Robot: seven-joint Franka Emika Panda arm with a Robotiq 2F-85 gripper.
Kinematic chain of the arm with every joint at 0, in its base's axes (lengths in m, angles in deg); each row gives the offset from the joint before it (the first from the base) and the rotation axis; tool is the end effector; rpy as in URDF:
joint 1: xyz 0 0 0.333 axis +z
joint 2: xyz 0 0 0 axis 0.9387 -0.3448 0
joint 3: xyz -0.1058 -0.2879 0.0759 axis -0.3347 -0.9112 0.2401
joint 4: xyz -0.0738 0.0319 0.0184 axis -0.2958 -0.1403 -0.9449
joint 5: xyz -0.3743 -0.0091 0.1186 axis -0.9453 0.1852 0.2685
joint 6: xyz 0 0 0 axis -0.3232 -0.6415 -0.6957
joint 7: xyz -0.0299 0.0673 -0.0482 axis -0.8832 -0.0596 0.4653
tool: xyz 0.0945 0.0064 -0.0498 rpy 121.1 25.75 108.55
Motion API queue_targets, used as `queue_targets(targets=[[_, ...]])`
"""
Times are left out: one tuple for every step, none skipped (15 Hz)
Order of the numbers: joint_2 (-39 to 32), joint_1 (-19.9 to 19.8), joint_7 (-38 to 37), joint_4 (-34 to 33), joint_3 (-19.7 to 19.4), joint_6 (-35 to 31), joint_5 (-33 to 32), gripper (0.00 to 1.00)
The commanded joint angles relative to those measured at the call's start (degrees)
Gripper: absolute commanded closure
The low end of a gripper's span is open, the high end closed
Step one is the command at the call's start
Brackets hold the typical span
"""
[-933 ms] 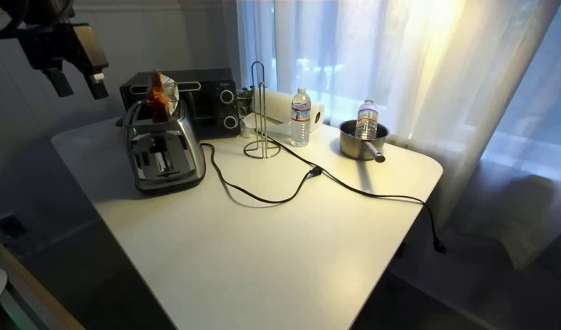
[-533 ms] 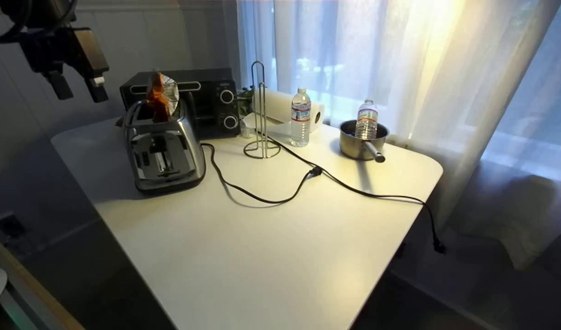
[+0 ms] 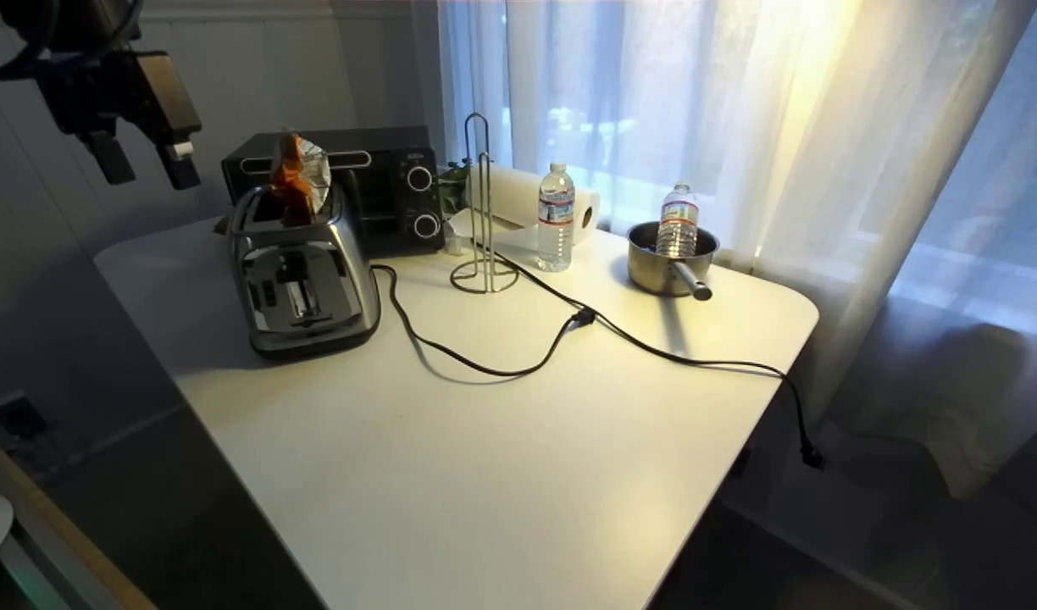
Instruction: Put the water bottle on top of the toaster oven.
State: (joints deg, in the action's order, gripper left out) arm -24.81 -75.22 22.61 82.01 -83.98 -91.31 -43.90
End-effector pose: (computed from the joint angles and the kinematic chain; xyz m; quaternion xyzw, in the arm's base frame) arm 0.2779 -0.0742 0.4448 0.9968 0.0659 0.0013 0.0456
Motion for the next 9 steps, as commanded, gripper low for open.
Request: queue_targets(targets=[[0.02, 0.45, -0.30, -0.12, -0.35, 0.20, -0.27, 0.00], [0.02, 0.45, -0.30, -0.12, -0.35, 0.20, -0.27, 0.00], [0.02, 0.45, -0.30, -0.12, -0.35, 0.20, -0.27, 0.00], [-1.68, 1.18, 0.58, -2.86, -0.96, 1.60, 0.83, 0.00], [-2.99, 2.09, 0.68, -5.94, -0.91, 2.95, 2.07, 0.00], [-4.27, 2.91, 0.60, -8.93, -0.63, 4.55, 3.08, 0.00], [-5.46, 3.78, 0.09, -12.51, -0.22, 5.60, 4.24, 0.00], [-6.97, 4.79, -0.38, -16.67, 0.30, 7.21, 5.60, 0.00], [-7.92, 5.39, -1.01, -19.68, 0.57, 8.00, 6.77, 0.00]])
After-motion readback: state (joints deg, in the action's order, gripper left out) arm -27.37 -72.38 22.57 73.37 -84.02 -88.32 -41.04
